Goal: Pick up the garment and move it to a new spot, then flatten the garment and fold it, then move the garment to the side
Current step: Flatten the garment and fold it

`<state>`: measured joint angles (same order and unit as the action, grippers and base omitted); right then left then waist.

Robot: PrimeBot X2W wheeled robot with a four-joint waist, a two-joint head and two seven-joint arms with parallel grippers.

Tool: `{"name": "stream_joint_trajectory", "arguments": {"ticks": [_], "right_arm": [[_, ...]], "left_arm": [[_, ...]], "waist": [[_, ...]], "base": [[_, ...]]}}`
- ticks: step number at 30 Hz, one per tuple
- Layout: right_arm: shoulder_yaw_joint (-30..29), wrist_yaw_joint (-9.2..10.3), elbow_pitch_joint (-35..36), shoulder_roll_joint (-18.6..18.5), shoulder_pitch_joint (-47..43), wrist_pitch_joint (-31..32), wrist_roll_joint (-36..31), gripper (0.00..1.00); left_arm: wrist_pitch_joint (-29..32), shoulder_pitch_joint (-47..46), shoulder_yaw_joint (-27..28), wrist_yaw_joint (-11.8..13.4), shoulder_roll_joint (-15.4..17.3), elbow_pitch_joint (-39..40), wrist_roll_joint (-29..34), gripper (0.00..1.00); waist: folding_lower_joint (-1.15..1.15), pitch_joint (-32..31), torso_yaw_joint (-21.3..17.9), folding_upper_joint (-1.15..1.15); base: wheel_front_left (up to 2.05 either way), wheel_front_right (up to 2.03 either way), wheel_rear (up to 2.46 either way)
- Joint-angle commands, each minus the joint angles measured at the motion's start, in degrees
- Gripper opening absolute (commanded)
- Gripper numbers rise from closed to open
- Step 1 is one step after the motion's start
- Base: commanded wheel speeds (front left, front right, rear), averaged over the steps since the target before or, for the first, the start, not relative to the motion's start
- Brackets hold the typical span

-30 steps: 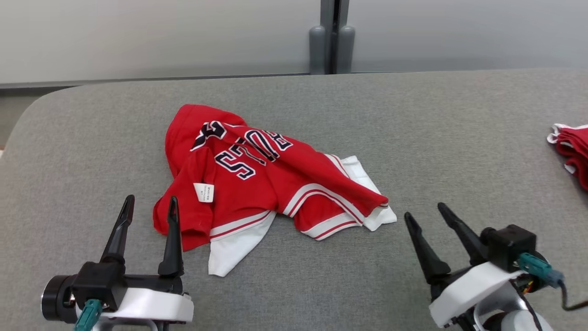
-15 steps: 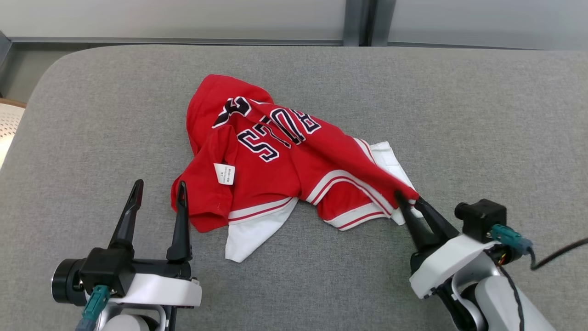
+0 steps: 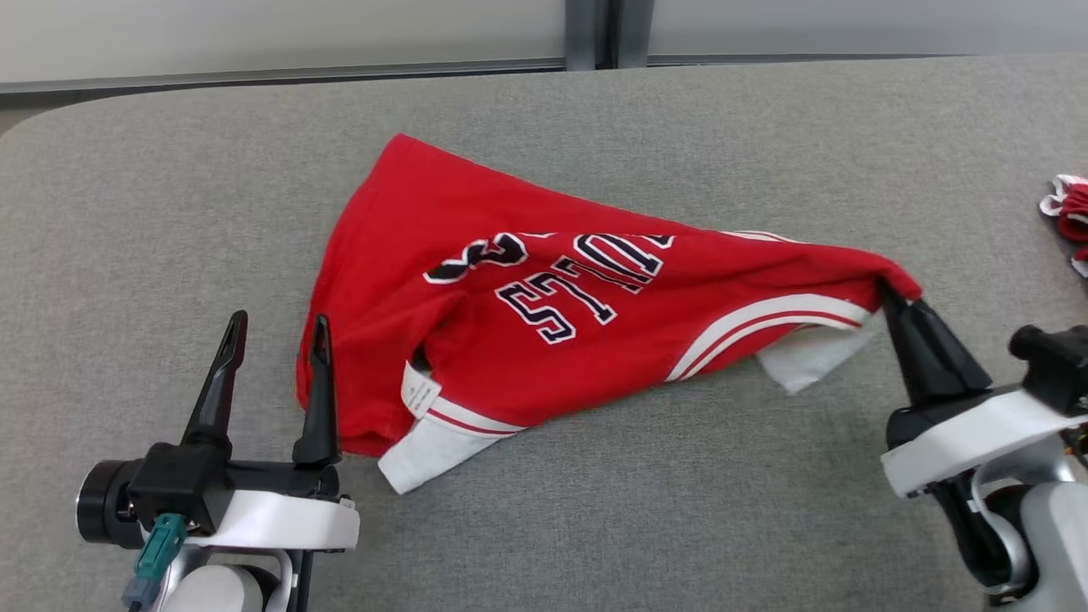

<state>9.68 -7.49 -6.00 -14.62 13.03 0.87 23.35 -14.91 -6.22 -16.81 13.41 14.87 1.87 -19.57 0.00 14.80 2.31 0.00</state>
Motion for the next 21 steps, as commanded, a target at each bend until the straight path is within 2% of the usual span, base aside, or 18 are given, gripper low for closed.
{"name": "stream_joint_trajectory", "arguments": {"ticks": [1, 5, 9, 15, 21], "right_arm": [[-1.29, 0.01, 1.47, -0.68, -0.44, 0.94, -0.16, 0.00], [-5.57, 0.01, 5.55, -1.85, -0.71, 3.83, -0.64, 0.00], [-8.01, 0.00, 6.68, -3.13, 1.56, 5.86, -0.67, 0.00], [-8.42, 0.01, 2.89, -5.20, 7.31, 7.10, 0.49, 0.00], [-7.61, 0.01, -5.29, -7.58, 15.20, 6.39, 2.44, 0.00]], "left_arm": [[-0.31, -0.89, 0.48, -0.11, 0.27, 0.16, 0.45, 1.00], [-0.29, -1.34, 0.70, -0.46, 0.39, 0.43, 0.70, 1.00], [-0.30, -2.13, 0.52, -0.89, 0.06, 0.64, 1.17, 1.00], [-0.31, -4.67, -0.09, -2.23, -0.93, 0.60, 1.60, 1.00], [-0.32, -7.39, -0.25, -3.77, -2.88, 0.26, 2.42, 1.00]], "waist": [[0.00, 0.40, -0.93, 0.00], [0.00, 1.09, -2.21, 0.00], [0.00, 2.30, -2.34, 0.00], [0.00, 6.03, 0.25, 0.00], [0.00, 11.10, 4.29, 0.00]], "base": [[0.00, 0.00, 0.00], [0.00, 0.00, 0.00], [0.00, 0.00, 0.00], [0.00, 0.00, 0.00], [0.00, 0.00, 0.00]]}}
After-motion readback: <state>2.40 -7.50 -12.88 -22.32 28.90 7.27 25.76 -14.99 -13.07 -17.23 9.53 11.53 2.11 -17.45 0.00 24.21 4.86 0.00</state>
